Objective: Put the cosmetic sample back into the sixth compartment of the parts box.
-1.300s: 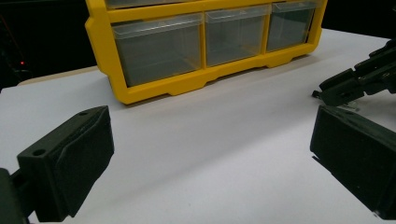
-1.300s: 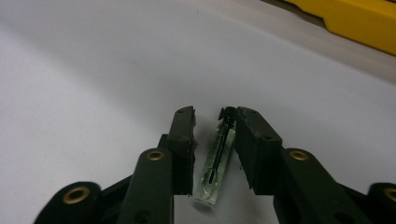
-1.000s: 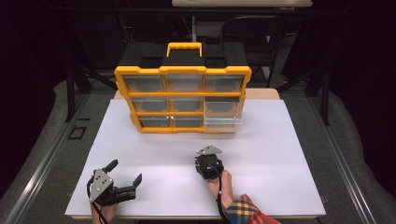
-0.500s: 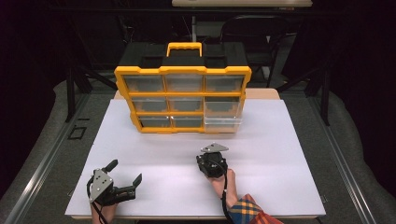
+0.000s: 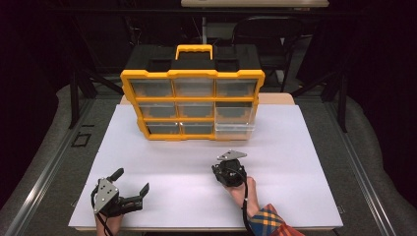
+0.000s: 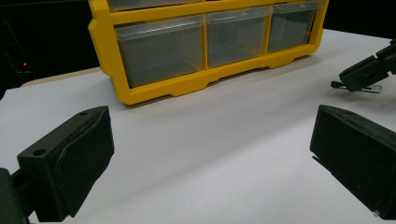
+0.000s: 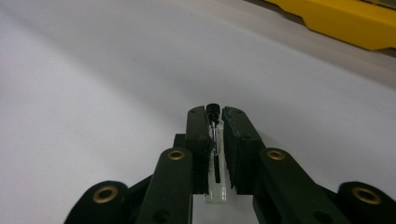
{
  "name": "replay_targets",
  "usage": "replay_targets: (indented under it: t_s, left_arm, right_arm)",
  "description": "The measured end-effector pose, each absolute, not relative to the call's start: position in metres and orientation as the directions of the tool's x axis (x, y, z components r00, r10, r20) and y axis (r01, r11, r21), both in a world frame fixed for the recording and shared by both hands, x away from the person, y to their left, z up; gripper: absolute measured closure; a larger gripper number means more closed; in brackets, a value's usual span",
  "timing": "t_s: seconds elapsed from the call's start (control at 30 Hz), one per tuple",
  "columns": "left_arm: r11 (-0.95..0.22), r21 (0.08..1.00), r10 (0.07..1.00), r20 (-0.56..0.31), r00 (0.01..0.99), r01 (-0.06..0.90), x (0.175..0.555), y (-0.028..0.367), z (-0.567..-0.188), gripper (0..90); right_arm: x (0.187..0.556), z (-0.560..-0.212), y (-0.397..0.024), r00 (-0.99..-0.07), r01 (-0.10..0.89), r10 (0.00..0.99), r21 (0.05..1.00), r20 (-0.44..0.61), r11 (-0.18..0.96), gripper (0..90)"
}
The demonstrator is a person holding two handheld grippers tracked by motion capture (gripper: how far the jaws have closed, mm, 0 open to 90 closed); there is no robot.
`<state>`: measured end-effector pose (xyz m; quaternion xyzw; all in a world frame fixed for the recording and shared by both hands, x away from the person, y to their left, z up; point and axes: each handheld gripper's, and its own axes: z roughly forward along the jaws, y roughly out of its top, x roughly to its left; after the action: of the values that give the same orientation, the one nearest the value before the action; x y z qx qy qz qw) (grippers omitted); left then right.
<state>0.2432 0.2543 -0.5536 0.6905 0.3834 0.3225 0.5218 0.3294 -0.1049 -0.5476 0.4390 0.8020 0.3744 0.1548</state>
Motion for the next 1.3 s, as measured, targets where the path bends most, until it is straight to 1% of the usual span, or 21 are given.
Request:
replay_targets:
  t_s: [0.17, 0.23, 0.53, 0.87, 1.3]
  left_arm:
    - [-0.162, 0.968, 0.865, 0.045, 0.499, 0.194, 0.243, 0.254, -0.554, 0.0]
    - [-0.159, 0.968, 0.866, 0.042, 0.499, 0.194, 0.244, 0.254, -0.554, 0.0]
    - [-0.16, 0.968, 0.864, 0.043, 0.501, 0.194, 0.244, 0.254, -0.554, 0.0]
    - [-0.163, 0.967, 0.864, 0.044, 0.502, 0.196, 0.244, 0.254, -0.554, 0.0]
    - [-0.166, 0.967, 0.863, 0.046, 0.504, 0.195, 0.244, 0.254, -0.554, 0.0]
  right_arm:
    - [0.329, -0.546, -0.112, -0.587, 0.582, 0.808, 0.724, 0.058, 0.37, 80.7]
    - [0.329, -0.545, -0.115, -0.6, 0.582, 0.797, 0.722, 0.07, 0.375, 80.7]
    - [0.329, -0.538, -0.129, -0.618, 0.565, 0.785, 0.722, 0.051, 0.398, 80.7]
    - [0.33, -0.535, -0.148, -0.628, 0.565, 0.776, 0.718, 0.055, 0.406, 80.7]
    - [0.33, -0.53, -0.164, -0.63, 0.558, 0.776, 0.716, 0.036, 0.42, 80.7]
